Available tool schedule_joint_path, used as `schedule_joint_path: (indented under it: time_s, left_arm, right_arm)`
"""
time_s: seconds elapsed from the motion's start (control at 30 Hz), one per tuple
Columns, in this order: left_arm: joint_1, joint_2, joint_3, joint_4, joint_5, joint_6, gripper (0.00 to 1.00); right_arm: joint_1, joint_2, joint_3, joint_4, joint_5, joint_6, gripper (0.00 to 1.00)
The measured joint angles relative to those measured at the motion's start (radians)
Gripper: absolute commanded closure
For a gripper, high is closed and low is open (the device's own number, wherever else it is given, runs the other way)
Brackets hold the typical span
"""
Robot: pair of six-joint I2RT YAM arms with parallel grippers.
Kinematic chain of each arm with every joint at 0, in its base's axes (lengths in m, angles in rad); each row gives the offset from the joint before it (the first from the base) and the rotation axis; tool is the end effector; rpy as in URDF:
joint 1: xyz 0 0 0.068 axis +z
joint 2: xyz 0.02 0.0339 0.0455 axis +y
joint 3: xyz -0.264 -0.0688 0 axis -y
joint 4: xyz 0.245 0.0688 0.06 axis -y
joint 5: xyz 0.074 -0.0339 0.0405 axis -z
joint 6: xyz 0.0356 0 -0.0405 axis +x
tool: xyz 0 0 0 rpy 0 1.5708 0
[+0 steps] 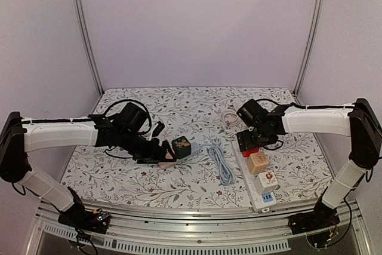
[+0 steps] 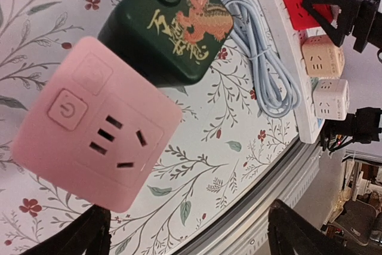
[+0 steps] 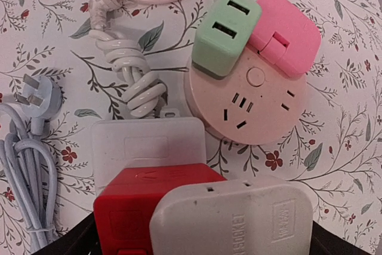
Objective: Pull the plug off the socket
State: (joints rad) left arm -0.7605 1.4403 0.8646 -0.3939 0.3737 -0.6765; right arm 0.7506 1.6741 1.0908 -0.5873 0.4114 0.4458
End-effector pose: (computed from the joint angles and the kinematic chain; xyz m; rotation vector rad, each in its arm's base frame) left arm 0.1971 -0.2055 0.2038 0.2786 2.7615 -0.9597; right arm 0.2483 0.2122 0.1930 -0.2838 2.5675 -0.1502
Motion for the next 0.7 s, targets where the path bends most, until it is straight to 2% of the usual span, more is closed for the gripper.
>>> schedule_joint_path:
  time_s: [0.2,0.4,0.7]
  left_arm:
    - [0.001,-0.045,0.005,-0.031,-0.073,0.049,0.03]
    - [0.063,-0.097,0.009,-0.054,-0.108,0.101,0.01]
    - [0.138,0.054,0.103,0.013,-0.055,0.168,0.00]
  right_arm:
    - [-0.013,-0.097,-0.001,-0.020,-0.002,-0.045,0.03]
    - [0.011,-0.221,-0.001,-0.024,-0.026,-0.061,0.01]
    - [0.110,-0.288,0.002,-0.010,-0.101,-0.036,0.01]
